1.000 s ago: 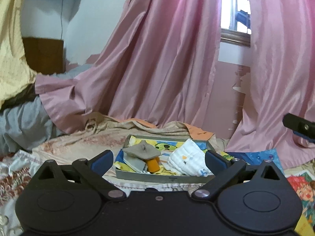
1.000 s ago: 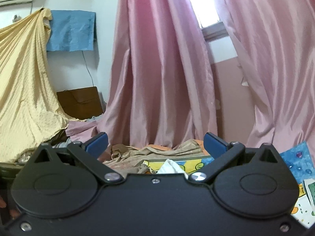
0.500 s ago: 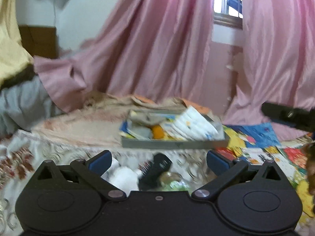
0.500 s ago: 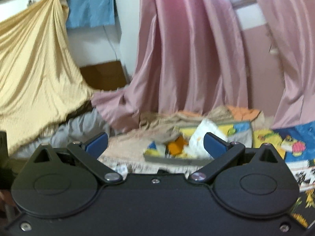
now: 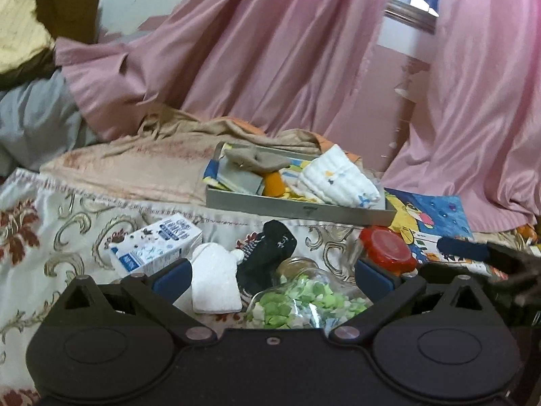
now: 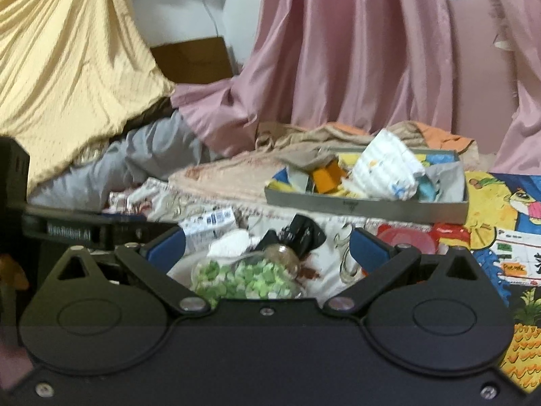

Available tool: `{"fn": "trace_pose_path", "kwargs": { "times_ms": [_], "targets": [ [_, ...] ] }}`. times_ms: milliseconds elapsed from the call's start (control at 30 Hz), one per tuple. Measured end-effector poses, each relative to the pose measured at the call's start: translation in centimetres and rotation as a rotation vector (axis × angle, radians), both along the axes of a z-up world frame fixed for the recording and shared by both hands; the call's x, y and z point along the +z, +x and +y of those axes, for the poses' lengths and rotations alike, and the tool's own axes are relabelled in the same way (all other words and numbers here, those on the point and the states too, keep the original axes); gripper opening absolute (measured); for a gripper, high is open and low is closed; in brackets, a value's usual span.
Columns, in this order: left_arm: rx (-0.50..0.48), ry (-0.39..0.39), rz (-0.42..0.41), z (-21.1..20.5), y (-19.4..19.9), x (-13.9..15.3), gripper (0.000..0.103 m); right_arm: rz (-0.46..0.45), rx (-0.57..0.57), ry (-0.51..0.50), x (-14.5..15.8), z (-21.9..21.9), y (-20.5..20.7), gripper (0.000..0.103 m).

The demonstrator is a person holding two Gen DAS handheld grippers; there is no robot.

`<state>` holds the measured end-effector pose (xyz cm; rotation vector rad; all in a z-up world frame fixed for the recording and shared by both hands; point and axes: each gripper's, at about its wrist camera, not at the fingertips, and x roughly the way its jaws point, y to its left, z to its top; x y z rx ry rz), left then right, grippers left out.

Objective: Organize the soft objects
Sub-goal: 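Lift both tools away and move them toward the white mitt and black socks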

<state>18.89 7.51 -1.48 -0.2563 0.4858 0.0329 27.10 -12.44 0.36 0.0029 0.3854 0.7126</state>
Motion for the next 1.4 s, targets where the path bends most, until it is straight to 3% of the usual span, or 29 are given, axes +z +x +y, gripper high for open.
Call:
{"fn": "trace_pose_path", "kwargs": {
  "times_ms": [333, 700, 867, 1400],
  "targets": [
    [0.062, -0.052, 0.084, 1.5, 1.2, -1.0, 0.102, 0.067, 0.032, -0.023, -2.3, 0.6, 0.3, 0.103],
    [0.175, -0.23, 0.257, 4.8, 3.6, -3.9, 0.102, 0.111, 0.077, -0.047, -4.2, 2.5, 1.1, 0.103],
    [0.216, -0.291, 0.297, 6.0, 5.6, -5.6, 0.102, 0.119, 0.085, -0.047, -4.5, 2.8, 1.3, 0.103],
    [0.197, -0.29, 0.346, 6.9, 8.5, -6.8, 0.101, 0.147, 0.004, -0.037, -4.7, 3.0, 3.3, 0.103]
  ]
}}
